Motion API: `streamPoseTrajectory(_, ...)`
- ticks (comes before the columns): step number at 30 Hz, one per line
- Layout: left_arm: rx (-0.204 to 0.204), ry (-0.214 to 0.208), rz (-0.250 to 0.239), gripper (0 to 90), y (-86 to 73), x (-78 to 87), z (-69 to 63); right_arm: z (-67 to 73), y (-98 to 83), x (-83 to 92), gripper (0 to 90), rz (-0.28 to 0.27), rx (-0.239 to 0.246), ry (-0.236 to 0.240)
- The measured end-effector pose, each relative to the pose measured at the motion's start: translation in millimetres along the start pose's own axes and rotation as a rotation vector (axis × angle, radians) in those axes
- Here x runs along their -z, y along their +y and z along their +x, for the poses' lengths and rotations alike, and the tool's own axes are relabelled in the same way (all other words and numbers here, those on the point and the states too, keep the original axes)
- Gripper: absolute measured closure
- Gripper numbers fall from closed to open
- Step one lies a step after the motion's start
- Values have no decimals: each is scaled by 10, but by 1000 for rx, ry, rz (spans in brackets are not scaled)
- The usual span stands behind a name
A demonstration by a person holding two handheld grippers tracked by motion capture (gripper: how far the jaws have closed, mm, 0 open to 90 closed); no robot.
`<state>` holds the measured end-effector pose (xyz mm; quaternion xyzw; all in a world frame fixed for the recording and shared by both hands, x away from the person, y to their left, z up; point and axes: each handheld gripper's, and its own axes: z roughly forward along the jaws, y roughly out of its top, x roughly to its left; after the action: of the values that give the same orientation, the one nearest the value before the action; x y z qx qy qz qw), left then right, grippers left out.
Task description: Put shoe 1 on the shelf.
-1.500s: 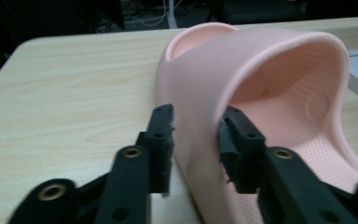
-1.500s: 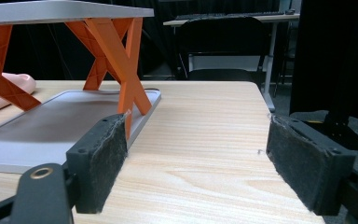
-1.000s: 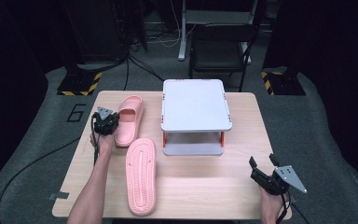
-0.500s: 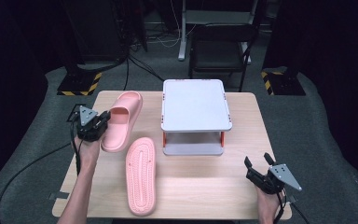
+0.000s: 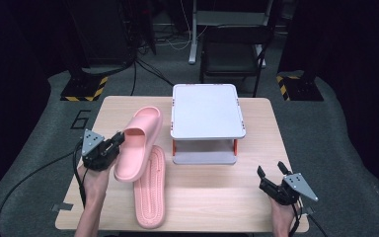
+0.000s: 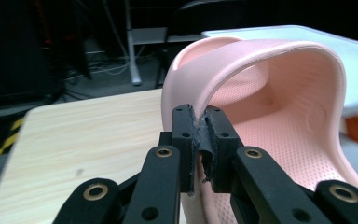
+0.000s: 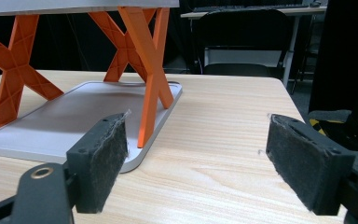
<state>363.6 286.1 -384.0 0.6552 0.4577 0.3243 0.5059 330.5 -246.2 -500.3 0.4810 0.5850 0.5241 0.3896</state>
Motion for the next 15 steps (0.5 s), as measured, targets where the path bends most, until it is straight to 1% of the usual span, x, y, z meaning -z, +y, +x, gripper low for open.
streamPoseTrajectory(1, 7, -24, -3, 839, -23, 73, -110, 1, 0, -1, 200, 2, -3, 2)
streamPoseTrajectory(2, 8, -38, -9, 839, -42, 122, -198, 2, -1, -4, 200, 2, -3, 3)
streamPoseTrajectory(3, 8, -50, -10, 840, -55, 152, -251, 4, -1, -6, 200, 2, -3, 4)
streamPoseTrajectory(4, 11, -72, -11, 839, -74, 205, -338, 7, 0, -7, 200, 1, -1, 5)
streamPoseTrajectory(5, 18, -78, -16, 839, -89, 232, -394, 9, 1, -7, 200, 2, 0, 7)
streamPoseTrajectory(6, 18, -78, -16, 839, -89, 232, -394, 9, 1, -7, 200, 2, 0, 7)
streamPoseTrajectory(7, 35, -99, -22, 839, -112, 276, -482, 10, 1, -7, 200, 1, -1, 6)
streamPoseTrajectory(8, 26, -138, -15, 840, -147, 327, -622, 10, 0, -8, 200, 2, -3, 9)
streamPoseTrajectory(10, 24, -157, -15, 839, -176, 356, -755, 11, 2, -8, 200, 6, -3, 9)
streamPoseTrajectory(11, 22, -166, -11, 839, -186, 365, -800, 12, 3, -9, 200, 2, -2, 9)
streamPoseTrajectory(12, 21, -187, -6, 839, -204, 362, -873, 15, 5, -8, 200, 1, -6, 11)
streamPoseTrajectory(13, 19, -199, 1, 839, -217, 354, -917, 16, 6, -6, 200, 0, -5, 10)
streamPoseTrajectory(14, 19, -199, 1, 839, -217, 354, -917, 16, 7, -5, 200, 0, -6, 10)
streamPoseTrajectory(15, 27, -229, 15, 839, -265, 336, -1024, 13, 8, -3, 200, 1, -5, 8)
